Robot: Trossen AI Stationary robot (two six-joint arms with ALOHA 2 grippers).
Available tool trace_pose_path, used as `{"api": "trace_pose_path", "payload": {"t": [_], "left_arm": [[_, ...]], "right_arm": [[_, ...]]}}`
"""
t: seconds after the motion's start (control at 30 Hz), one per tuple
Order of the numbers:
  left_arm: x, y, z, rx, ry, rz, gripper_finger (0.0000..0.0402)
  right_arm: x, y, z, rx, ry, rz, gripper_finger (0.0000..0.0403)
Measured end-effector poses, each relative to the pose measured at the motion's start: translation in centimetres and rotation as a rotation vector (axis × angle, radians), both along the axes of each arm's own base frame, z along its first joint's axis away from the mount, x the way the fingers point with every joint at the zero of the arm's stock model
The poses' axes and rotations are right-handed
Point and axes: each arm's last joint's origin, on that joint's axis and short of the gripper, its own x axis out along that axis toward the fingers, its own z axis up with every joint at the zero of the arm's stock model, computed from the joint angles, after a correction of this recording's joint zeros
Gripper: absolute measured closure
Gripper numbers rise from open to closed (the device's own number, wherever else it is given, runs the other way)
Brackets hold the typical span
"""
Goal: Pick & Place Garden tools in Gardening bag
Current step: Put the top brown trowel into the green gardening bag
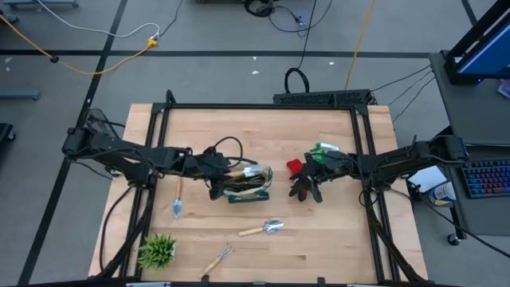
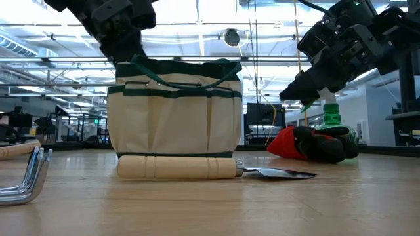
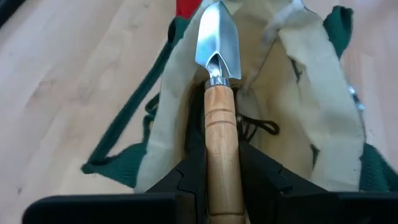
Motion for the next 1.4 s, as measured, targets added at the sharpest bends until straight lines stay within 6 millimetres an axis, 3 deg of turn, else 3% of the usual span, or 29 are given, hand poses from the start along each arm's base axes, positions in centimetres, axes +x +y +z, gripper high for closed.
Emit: {"api": "trace_pose_path", "payload": {"t": [0.27,0.7,1.1,1.4], "left_arm": [[0.1,-0.6,-0.4,-0.04,0.021,-0.042,0.0325],[0.6,0.0,-1.1,-0.041,0.048,-0.017,0.0327],[2.4,0.7,-1.4,-0.032,-0.042,-0.097,0.0326],[3.3,1.3,-3.2,-0.041,0.012,-0.089,0.0322]], "right_arm": [[0.0,0.0,0.0,0.0,0.0,0.0,0.0245],[0.0,0.0,0.0,-0.003,-0.005,-0.002,0.0245],[0.0,0.0,0.1,-0.005,-0.007,-0.003,0.0245],[0.0,0.0,0.0,-0.005,-0.001,-0.003,0.0245]]}}
